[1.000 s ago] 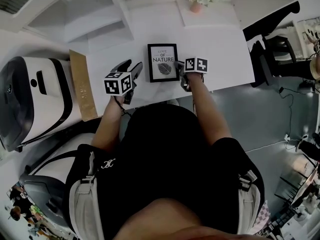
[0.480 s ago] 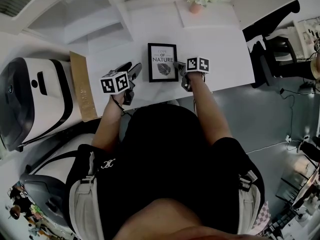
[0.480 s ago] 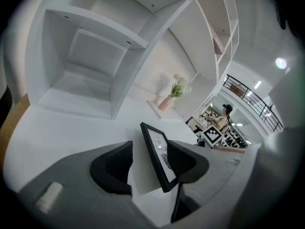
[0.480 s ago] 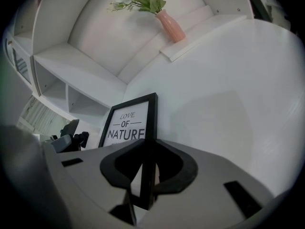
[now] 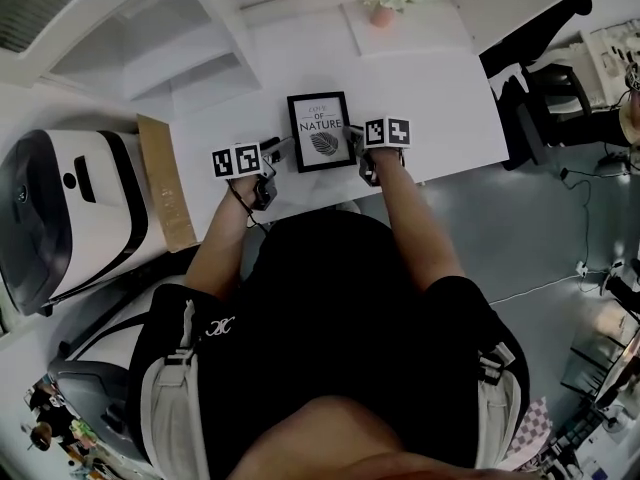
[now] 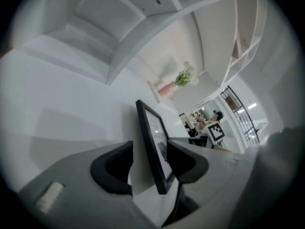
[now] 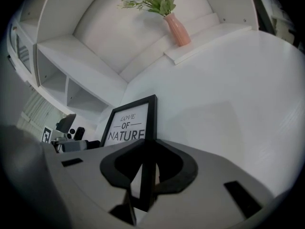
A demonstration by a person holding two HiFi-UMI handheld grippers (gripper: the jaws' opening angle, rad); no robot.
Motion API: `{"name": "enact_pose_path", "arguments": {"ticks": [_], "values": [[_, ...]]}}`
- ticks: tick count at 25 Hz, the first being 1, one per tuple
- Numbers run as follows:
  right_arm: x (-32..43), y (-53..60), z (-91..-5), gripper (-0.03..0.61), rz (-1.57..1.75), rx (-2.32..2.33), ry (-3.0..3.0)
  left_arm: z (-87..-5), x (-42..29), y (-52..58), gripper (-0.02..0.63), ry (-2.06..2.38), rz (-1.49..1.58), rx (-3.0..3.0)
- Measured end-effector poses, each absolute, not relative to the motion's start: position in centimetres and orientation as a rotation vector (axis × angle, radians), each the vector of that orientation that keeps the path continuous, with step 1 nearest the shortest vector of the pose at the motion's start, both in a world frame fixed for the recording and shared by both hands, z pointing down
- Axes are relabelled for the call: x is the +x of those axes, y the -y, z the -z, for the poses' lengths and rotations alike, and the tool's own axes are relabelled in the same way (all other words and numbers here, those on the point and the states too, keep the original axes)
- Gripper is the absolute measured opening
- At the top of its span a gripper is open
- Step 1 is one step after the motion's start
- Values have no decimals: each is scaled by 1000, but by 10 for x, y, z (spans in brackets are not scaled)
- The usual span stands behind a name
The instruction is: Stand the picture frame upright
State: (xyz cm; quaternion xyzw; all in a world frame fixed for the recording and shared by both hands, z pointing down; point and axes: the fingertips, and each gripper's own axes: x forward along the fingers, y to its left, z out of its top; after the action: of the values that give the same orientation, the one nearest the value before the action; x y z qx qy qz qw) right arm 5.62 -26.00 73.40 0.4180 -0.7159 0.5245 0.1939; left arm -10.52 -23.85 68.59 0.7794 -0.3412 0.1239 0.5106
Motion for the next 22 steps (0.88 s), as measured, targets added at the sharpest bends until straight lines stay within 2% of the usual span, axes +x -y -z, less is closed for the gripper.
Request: {"name": "enact_pose_path", "arguments": {"ticks": [8, 10, 11, 22], "values": [[57, 259, -734, 72, -1489, 1171, 2009, -701, -81, 238, 213, 729, -294, 1806], [57, 259, -734, 72, -1502, 1167, 2015, -698, -78, 237, 117, 726, -319, 1817], [57, 259, -734, 71, -1510, 1164, 2019, -697, -78, 237, 100, 727, -333, 1826], [59, 257, -731, 69, -1564, 1174, 2043, -685, -74, 241, 98, 760, -304, 1850]]}}
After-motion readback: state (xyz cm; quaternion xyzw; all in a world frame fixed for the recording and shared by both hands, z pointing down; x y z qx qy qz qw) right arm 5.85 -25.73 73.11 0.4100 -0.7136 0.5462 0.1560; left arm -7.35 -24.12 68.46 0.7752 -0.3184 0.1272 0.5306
